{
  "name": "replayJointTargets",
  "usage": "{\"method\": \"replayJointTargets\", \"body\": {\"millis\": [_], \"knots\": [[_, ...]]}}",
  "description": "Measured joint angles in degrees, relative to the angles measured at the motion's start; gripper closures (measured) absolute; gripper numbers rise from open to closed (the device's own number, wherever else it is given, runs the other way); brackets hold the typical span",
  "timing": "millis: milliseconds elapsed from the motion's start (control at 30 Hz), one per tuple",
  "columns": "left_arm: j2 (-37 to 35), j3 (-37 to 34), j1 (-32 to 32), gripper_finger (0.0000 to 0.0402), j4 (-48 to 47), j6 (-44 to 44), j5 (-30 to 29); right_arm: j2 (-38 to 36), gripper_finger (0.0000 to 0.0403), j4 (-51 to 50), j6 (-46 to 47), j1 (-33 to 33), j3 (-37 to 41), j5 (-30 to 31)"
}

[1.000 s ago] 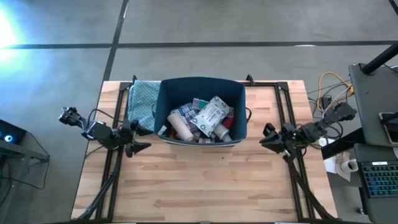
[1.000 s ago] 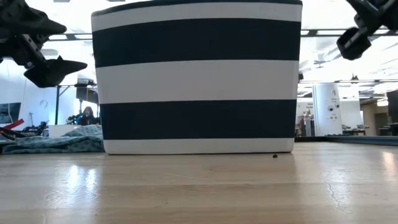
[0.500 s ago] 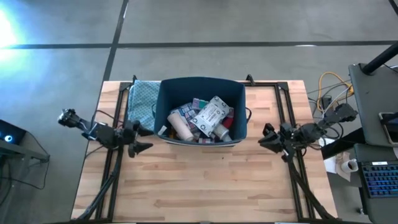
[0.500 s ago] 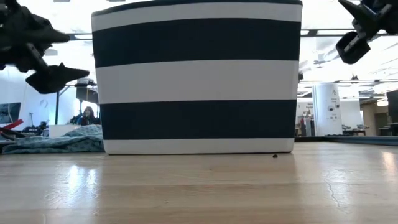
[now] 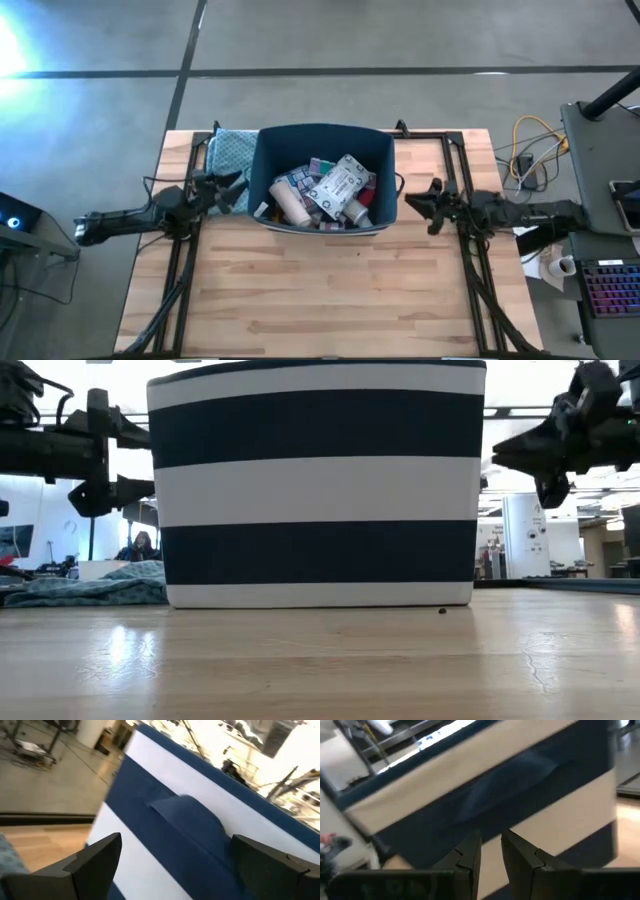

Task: Pick & place medical supplies in basket/bin
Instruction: Return to Home Position

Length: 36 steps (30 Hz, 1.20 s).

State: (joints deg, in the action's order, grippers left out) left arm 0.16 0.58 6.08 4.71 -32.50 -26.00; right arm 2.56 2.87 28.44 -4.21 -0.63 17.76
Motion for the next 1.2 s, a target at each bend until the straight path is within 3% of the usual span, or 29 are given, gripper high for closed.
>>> {"method": "replayJointTargets", "body": {"millis": [133, 567, 1200], "knots": [[0.00, -0.02, 1.36, 0.0050, 0.20, 0.01, 0.06, 1.79, 0.0335, -0.29, -2.35, 4.77, 0.03, -1.58], [-0.02, -0.02, -0.15, 0.0050, -0.26, -0.01, -0.02, 8.21, 0.0335, -0.34, -2.53, 4.14, 0.03, -1.88], [-0.02, -0.07, -0.40, 0.0050, -0.33, 0.00, -0.02, 5.30, 0.0335, -0.14, -2.50, 4.13, 0.06, -1.68]]}}
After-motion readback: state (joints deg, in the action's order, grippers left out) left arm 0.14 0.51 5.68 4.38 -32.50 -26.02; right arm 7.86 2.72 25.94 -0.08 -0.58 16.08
